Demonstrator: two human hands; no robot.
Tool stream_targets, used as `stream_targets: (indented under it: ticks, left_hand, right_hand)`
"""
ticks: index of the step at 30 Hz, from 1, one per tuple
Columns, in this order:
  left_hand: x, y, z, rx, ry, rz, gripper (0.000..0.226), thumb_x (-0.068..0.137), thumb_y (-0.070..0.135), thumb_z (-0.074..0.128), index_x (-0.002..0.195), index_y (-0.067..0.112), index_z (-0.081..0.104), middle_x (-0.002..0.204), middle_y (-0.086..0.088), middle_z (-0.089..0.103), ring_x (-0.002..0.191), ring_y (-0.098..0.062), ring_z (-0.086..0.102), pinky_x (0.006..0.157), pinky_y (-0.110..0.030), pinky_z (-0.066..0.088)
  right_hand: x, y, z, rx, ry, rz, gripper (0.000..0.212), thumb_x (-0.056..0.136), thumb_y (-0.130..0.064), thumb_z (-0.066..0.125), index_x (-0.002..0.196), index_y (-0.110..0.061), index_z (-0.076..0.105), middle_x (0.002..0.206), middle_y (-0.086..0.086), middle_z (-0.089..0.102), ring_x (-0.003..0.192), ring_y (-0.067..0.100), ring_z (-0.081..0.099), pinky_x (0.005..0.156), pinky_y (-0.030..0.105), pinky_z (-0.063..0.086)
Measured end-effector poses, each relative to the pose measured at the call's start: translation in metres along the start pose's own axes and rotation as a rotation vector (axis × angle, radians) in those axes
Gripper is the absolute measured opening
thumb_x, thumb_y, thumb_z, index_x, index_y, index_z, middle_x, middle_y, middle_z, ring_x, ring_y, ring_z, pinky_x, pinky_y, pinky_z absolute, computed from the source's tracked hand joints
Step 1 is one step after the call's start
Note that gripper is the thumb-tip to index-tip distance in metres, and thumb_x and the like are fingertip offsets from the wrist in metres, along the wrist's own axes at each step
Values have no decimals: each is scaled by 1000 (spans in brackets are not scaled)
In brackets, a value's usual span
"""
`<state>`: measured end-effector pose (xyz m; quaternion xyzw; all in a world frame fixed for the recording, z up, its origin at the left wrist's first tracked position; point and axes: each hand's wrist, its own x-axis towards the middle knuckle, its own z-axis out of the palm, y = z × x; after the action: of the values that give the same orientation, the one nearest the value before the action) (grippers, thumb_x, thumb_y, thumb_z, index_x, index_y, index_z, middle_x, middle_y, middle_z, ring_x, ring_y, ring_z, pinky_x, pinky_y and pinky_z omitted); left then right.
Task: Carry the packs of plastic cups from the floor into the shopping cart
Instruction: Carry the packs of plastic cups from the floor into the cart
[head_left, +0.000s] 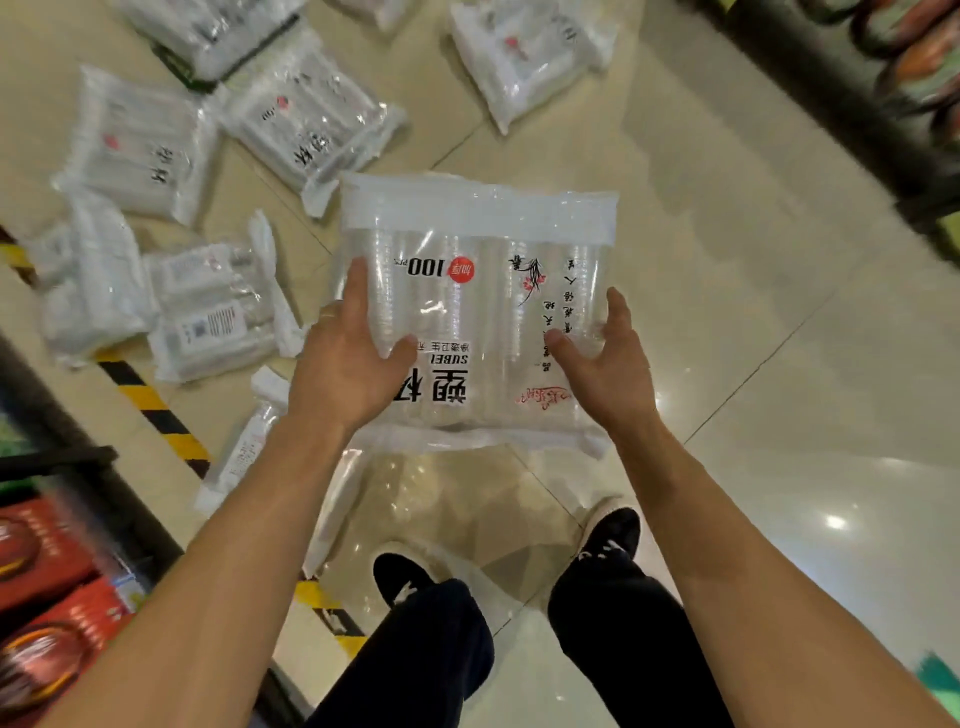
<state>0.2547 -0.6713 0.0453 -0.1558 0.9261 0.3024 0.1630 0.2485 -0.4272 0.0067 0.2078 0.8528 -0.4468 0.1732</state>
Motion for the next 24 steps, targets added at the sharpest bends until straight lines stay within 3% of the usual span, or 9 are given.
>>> stream_targets:
  ticks: [3, 7, 9, 12, 17, 20, 24]
  left_hand:
    - [-31, 83, -86, -26, 89, 65, 85, 91, 41, 59, 155, 30, 4, 151, -17, 35, 136, -32, 34, 106, -40, 31]
    - [-80, 193, -200, -98, 200, 178, 78, 94, 39, 57, 155, 31, 9, 151, -12, 33, 136, -25, 33, 104, -36, 31]
    - [-105, 242, -250, -129, 229, 237, 76, 94, 41, 55, 154, 33, 9, 152, -8, 31, 136, -22, 32, 102, -32, 30]
    - [-144, 308, -317, -134, 248, 336, 75, 93, 51, 50, 153, 38, 7, 154, -7, 27, 136, -22, 33, 101, -34, 31]
    - [-193, 386, -398, -129, 317, 501, 61, 96, 47, 48, 150, 32, 23, 148, -6, 40, 133, -22, 37, 86, -28, 28]
    - [-218, 424, -422, -132, 321, 582, 60, 96, 47, 47, 150, 30, 26, 147, -8, 41, 133, -23, 38, 87, -29, 30]
    - [-251, 472, -428, -88, 295, 676, 60, 95, 48, 49, 147, 28, 27, 142, -12, 45, 128, -28, 43, 87, -35, 37]
  right_hand:
    - [-32, -95, -87, -12, 85, -117, 88, 82, -58, 63, 153, -30, 19, 146, 6, 42, 129, 21, 47, 103, 35, 41]
    - [-89, -211, -206, 5, 178, -222, 82, 81, -62, 62, 150, -35, 26, 139, 3, 47, 122, 18, 53, 102, 35, 42]
    - [-121, -262, -261, 32, 214, -300, 77, 76, -65, 60, 143, -40, 33, 128, -2, 56, 112, 15, 59, 96, 40, 48]
    - [-170, -325, -336, 23, 272, -423, 66, 81, -56, 62, 140, -37, 39, 121, -12, 57, 113, 13, 55, 88, 36, 46]
    - [-240, -386, -425, -18, 380, -498, 65, 82, -60, 57, 139, -37, 36, 120, -2, 57, 112, 19, 52, 81, 36, 44]
    - [-279, -402, -463, -10, 460, -513, 62, 85, -55, 58, 139, -32, 37, 119, 1, 60, 109, 21, 57, 83, 35, 46]
    - [-326, -397, -504, -46, 568, -426, 78, 81, -67, 46, 145, -28, 27, 122, 7, 60, 107, 27, 59, 84, 38, 48]
